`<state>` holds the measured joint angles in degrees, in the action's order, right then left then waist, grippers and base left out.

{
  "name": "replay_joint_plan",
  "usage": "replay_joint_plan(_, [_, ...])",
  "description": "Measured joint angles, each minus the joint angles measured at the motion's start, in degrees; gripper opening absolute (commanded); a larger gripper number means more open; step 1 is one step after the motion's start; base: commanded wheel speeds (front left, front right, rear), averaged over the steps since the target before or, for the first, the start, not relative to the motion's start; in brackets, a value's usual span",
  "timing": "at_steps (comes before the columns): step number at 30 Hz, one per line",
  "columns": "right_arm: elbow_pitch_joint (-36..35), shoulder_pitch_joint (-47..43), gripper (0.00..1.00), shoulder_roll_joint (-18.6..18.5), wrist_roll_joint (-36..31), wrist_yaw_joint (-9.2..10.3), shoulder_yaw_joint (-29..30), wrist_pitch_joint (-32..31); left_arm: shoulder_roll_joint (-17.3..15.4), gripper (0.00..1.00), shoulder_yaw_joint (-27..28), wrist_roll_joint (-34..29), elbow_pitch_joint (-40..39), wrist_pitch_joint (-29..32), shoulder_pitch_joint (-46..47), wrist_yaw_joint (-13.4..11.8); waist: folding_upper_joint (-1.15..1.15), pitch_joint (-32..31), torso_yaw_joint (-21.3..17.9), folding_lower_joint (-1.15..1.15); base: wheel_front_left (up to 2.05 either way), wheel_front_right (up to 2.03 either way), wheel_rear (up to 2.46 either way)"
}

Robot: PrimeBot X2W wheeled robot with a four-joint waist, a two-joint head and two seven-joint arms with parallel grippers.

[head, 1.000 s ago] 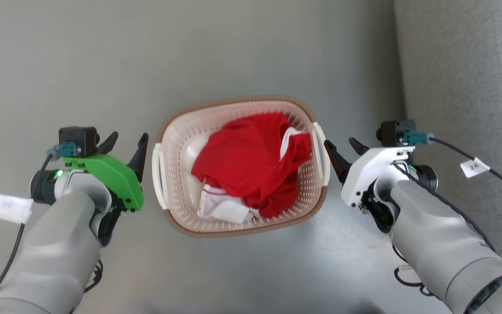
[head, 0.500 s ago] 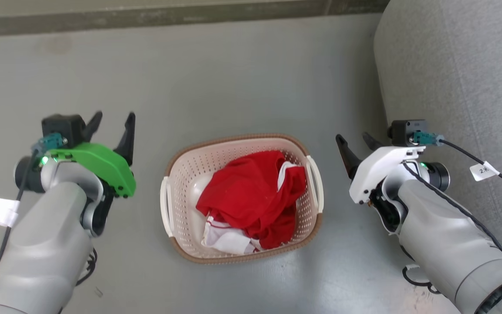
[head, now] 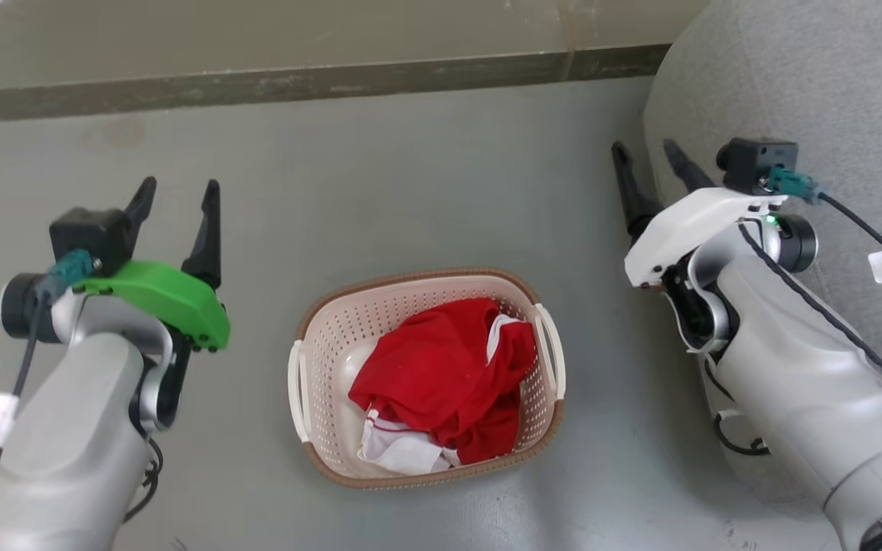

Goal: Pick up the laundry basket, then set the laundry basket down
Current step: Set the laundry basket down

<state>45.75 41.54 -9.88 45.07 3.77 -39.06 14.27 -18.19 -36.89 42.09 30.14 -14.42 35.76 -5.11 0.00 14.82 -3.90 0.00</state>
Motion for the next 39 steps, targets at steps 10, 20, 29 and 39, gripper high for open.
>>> replay_joint_plan(10, [-11.0, -7.9, 1.00, -1.5, -5.8, 2.33, 4.2, 0.1, -1.0, 1.00, 3.7, -4.8, -9.0, 0.0, -7.8, -1.5, 0.00, -3.2, -0.3, 0.00, 0.00, 0.00, 0.00])
replay_joint_plan(20, [-18.1, -16.9, 1.00, -3.2, -9.6, 2.98, 7.2, 0.1, -1.1, 1.00, 6.2, -8.8, -15.9, 0.0, -16.2, -2.0, 0.00, -6.7, -0.1, 0.00, 0.00, 0.00, 0.00])
replay_joint_plan(29, [-22.6, -24.0, 1.00, -3.8, -11.8, 3.39, 9.8, 0.1, -0.3, 1.00, 11.1, -11.4, -16.0, 0.0, -24.5, -2.0, 0.00, -9.6, 0.6, 0.00, 0.00, 0.00, 0.00])
replay_joint_plan(39, [-26.3, -30.0, 1.00, -4.7, -16.7, 3.41, 12.9, 0.1, 1.4, 1.00, 14.2, -14.9, -18.0, 0.0, -30.7, -2.0, 0.00, -11.3, 1.1, 0.00, 0.00, 0.00, 0.00])
